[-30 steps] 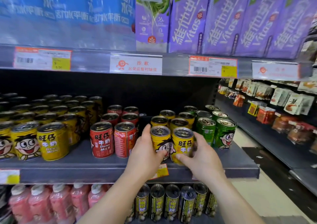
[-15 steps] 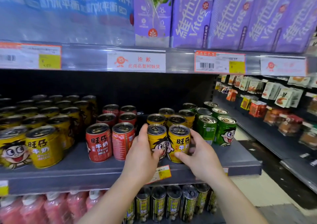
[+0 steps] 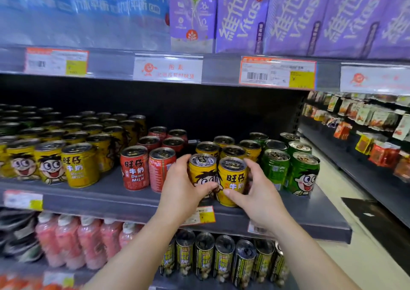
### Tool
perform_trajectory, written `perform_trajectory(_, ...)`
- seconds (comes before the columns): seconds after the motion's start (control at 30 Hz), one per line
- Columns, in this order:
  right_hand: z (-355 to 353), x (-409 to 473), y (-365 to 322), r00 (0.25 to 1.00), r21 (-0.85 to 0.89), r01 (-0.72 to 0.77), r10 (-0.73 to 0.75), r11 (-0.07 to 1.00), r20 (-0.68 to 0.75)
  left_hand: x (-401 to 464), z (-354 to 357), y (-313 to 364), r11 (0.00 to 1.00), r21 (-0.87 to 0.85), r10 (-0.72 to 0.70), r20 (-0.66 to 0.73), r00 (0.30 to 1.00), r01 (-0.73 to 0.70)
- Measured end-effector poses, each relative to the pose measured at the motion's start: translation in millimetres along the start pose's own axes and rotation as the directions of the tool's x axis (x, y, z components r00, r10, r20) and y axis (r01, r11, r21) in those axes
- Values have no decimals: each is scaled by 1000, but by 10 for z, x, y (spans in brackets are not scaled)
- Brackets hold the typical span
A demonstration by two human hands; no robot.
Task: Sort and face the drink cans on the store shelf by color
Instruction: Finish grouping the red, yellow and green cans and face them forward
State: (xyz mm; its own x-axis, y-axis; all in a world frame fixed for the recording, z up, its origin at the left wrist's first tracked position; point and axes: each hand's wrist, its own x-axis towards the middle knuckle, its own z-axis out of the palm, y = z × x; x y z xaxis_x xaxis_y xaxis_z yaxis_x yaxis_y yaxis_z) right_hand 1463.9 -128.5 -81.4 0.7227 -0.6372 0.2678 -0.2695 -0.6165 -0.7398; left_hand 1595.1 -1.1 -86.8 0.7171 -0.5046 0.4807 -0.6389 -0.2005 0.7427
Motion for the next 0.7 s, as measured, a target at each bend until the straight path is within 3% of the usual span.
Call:
perform_trajectory(0.23,-5,-35,-26,999,-15,11,-11,1000,-43,-25,-68,-4,991,-74,-98,144,985,110)
perform_trajectory(0.43,-304,129,-118,993,-67,89,-94,994,-75,139,-403,219,988,58,139,53,989,-142)
perform_trajectory(0.53,-324,261,-147,999,-116,24,-19,993,44,432,-516,304,945,215,164,336,927,-245)
perform_trajectory(0.6,-300,306,-159,990,-95,-6,19,995,139,636,-516,315,876,391,21,555,832,-282)
perform_trajectory(0.7,-303,342,-202,977,-36,-5,12,999,213,833,-479,342,775,541,-185,689,701,-327)
